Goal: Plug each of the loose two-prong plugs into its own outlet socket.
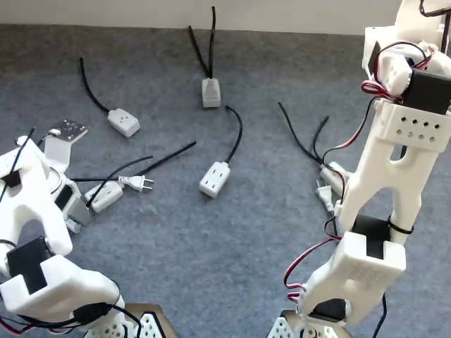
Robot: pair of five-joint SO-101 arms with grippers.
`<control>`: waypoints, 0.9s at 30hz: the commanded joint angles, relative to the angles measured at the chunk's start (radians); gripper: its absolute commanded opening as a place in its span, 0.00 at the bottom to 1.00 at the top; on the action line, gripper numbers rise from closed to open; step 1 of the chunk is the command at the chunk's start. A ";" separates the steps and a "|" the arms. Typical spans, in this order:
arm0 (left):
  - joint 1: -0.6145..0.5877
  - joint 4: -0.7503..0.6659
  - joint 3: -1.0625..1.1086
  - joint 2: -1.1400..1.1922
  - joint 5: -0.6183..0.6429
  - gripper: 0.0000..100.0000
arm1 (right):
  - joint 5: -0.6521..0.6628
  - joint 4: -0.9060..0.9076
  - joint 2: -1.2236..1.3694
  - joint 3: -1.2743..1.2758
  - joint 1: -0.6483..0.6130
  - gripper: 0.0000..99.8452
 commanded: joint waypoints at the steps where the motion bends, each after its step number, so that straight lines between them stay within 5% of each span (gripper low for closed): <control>1: -0.001 -0.077 0.036 -0.007 -0.015 0.22 | 0.012 0.004 -0.019 -0.030 -0.013 0.01; 12: 0.027 -0.180 0.122 -0.005 -0.018 0.21 | 0.012 0.004 -0.019 -0.030 -0.010 0.01; 19: 0.027 -0.189 0.156 -0.007 -0.123 0.05 | 0.012 0.004 -0.019 -0.030 -0.005 0.01; 27: 0.033 -0.181 0.113 -0.018 -0.120 0.04 | 0.012 0.004 -0.019 -0.030 -0.005 0.01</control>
